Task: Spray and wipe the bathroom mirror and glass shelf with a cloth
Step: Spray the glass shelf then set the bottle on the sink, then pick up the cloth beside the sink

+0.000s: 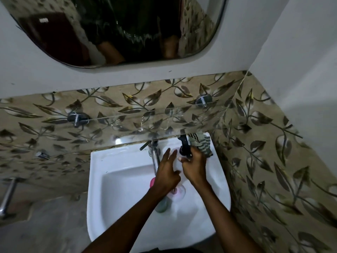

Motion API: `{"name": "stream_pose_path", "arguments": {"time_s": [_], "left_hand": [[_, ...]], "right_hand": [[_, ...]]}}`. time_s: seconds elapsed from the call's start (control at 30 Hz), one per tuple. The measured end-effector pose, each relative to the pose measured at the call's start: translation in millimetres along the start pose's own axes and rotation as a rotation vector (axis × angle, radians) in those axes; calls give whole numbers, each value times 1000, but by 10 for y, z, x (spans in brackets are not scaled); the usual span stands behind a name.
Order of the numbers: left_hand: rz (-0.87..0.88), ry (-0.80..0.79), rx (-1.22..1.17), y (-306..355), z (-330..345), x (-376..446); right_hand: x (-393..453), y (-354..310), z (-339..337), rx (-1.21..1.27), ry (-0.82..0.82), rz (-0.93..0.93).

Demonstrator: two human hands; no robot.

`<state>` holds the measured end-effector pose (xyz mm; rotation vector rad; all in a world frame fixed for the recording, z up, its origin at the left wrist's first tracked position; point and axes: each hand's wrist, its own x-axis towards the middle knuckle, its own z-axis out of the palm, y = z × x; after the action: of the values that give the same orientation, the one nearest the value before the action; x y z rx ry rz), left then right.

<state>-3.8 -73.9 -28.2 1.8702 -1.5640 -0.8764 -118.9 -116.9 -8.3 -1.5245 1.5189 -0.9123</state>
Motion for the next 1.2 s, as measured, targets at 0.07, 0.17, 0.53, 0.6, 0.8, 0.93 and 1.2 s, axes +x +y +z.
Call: {"name": "stream_pose_path", "arguments": {"time_s": [0.07, 0.17, 0.53, 0.6, 0.8, 0.93, 1.2], "left_hand": [[-39, 3, 17, 35, -5, 103], [-55, -43, 71, 59, -44, 254], [-75, 40, 70, -52, 59, 163], [-75, 116, 46, -33, 123, 67], [-100, 81, -1, 23, 323, -74], [-124, -7, 8, 53, 371, -83], [-293, 51, -283, 165, 332, -200]], "right_hand": [[165, 44, 75, -6, 35, -13], [328, 92, 172, -28, 74, -65], [439, 622, 66, -43, 234, 86], [434, 805, -10, -37, 353, 251], [771, 1078, 81, 190, 385, 725], [814, 887, 122, 135, 374, 774], [363, 585, -63, 114, 393, 436]]}}
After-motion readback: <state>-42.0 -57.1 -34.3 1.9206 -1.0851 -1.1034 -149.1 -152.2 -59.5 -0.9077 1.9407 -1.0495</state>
